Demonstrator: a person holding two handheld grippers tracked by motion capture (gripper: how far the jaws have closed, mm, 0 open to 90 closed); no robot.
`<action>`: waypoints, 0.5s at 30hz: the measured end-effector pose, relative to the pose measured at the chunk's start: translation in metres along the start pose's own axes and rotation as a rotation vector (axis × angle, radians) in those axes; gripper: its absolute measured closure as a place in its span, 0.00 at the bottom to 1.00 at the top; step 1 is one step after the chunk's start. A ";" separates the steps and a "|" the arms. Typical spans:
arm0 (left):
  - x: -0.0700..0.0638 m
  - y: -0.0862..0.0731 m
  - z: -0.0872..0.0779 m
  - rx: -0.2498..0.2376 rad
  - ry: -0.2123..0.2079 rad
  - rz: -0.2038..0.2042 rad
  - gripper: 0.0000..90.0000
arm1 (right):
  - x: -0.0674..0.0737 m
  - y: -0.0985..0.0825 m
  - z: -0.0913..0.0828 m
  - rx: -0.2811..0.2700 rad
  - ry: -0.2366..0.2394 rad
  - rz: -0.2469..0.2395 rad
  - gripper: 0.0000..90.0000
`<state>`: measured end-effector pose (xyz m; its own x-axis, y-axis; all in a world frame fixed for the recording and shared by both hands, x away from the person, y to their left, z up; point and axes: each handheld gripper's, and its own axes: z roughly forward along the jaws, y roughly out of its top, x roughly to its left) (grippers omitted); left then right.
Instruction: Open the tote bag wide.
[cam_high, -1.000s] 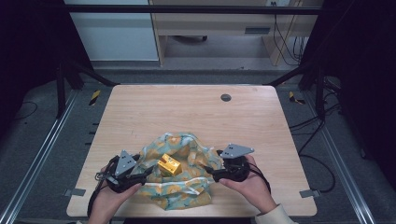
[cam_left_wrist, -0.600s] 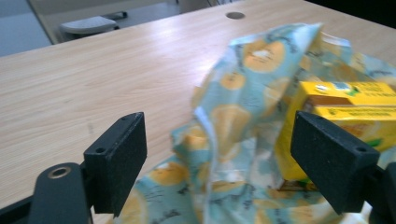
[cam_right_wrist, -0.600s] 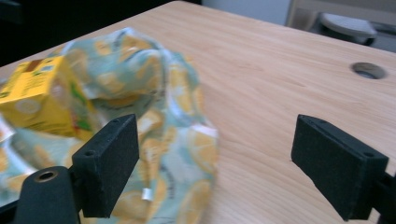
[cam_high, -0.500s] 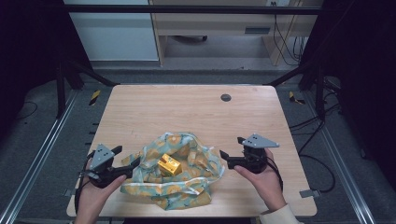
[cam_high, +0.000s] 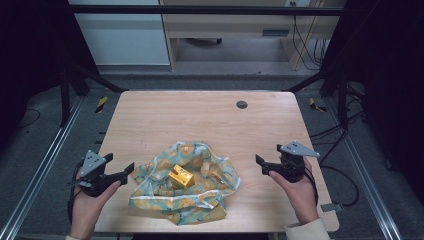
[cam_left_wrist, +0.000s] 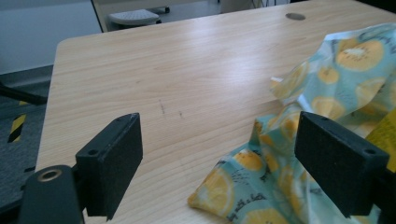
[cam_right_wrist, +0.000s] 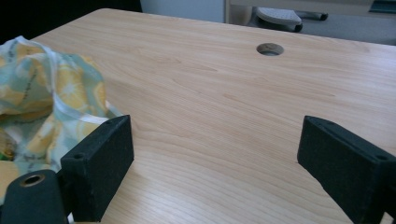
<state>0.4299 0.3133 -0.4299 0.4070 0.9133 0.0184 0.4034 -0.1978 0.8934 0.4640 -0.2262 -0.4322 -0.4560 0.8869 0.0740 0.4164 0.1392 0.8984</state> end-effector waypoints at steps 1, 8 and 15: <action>0.001 -0.001 0.001 0.005 0.006 0.004 0.17 | -0.003 -0.001 -0.001 0.002 -0.008 0.004 0.12; 0.009 -0.006 0.010 0.052 0.049 0.037 0.15 | -0.020 -0.009 -0.003 0.012 -0.049 0.022 0.10; 0.024 -0.013 0.019 0.106 0.085 0.025 0.13 | -0.035 -0.021 0.002 0.070 -0.068 0.040 0.07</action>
<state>0.4500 0.3308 -0.4494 0.3492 0.9334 0.0822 0.4801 -0.2536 0.8397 0.4727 -0.2596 -0.4545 -0.3844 0.9200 0.0770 0.4881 0.1317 0.8628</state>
